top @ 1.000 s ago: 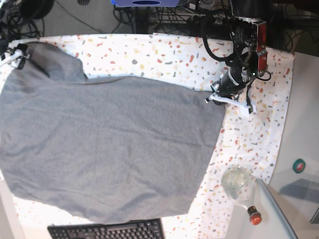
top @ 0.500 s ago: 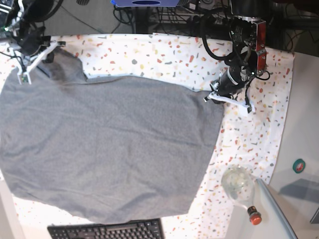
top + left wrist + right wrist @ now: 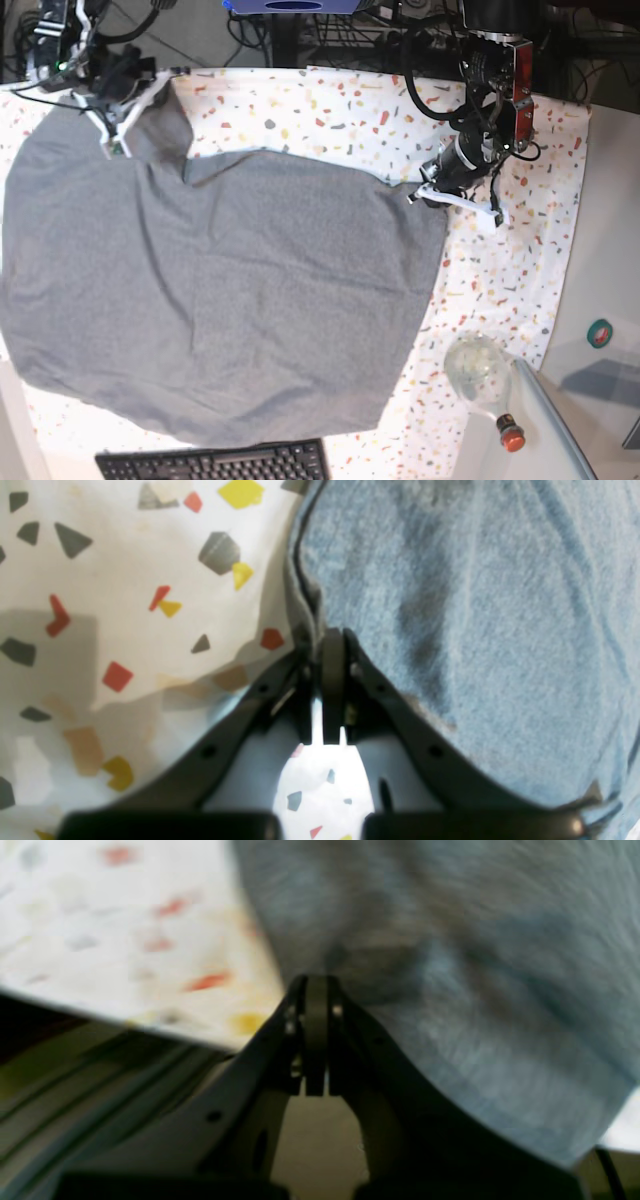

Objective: Layout the t-shirt on the table in an organized manner, then fold the t-shirt properly

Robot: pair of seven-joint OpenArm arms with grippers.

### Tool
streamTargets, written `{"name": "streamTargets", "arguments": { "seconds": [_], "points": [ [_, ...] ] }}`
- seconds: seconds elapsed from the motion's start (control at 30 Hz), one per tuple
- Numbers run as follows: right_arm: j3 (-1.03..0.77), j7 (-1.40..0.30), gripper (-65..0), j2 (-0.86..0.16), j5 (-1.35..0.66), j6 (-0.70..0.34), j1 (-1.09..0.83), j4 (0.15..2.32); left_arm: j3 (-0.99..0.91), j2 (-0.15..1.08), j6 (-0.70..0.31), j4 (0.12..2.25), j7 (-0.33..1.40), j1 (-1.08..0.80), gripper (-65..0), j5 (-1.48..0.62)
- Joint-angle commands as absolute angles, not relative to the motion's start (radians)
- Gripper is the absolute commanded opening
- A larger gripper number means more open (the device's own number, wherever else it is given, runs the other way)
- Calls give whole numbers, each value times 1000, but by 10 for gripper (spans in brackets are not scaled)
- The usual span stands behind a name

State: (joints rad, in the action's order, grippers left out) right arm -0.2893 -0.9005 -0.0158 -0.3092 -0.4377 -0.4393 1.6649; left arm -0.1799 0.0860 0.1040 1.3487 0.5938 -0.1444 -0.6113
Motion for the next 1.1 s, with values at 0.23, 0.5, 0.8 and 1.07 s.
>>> {"name": "streamTargets", "arguments": {
  "seconds": [0.23,0.5,0.8,1.07],
  "points": [
    [-512,-963,-650,-18,-323,-440,-440,1882,-185,91,102,1366,587,-133,-650,-616],
    [-759,-977,-302,33,-323,-446,-418,1862,-191,117,104,1366,587,-137,-650,-616],
    [-753,-891,-242,7,-320,-446,-366,1643,-191,117,104,1366,587,-136,-650,-616],
    [-753,-889,-245,7,-321,-447,-352,1592,-191,119,104,1366,587,-136,-650,-616]
  ]
}}
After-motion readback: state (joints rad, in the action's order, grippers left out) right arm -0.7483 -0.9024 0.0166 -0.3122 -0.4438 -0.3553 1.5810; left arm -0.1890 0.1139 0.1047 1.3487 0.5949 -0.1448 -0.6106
